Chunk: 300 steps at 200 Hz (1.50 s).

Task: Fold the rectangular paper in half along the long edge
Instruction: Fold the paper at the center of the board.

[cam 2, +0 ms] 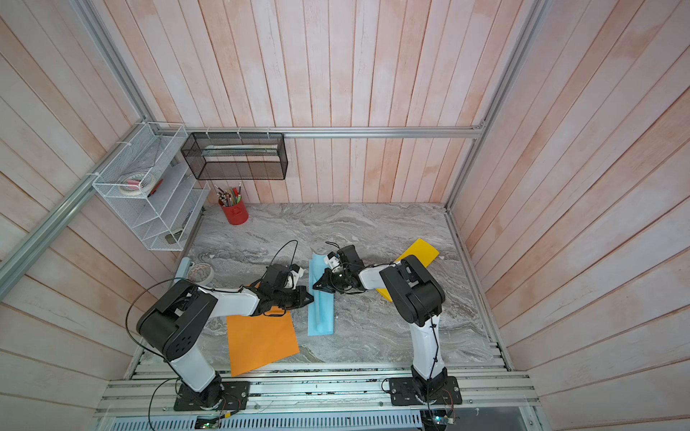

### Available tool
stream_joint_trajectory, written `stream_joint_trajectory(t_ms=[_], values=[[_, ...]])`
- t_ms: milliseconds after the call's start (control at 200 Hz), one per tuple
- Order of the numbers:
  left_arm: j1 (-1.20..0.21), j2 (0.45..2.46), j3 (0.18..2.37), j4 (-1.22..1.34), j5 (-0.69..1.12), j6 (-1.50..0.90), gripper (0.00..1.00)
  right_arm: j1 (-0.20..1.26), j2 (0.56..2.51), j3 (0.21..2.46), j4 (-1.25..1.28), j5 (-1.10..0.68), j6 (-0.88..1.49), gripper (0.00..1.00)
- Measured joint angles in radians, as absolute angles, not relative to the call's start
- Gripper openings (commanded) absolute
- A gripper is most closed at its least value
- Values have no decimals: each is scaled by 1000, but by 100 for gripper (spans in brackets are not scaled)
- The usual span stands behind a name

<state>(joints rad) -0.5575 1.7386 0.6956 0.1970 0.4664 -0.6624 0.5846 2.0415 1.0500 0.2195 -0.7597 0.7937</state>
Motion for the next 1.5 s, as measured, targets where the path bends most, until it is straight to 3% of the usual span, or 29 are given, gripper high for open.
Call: stream_joint_trajectory(t_ms=[505, 715, 1125, 1500], values=[[-558, 1739, 701, 186, 467, -662, 0, 585, 2060, 1050, 228, -765, 791, 0], [-557, 1710, 702, 134, 458, -663, 0, 586, 2061, 1049, 249, -776, 786, 23], [-486, 1517, 722, -22, 410, -657, 0, 587, 2061, 1045, 287, -792, 784, 33], [-463, 1590, 750, -23, 437, -666, 0, 585, 2059, 1010, 350, -814, 794, 28]])
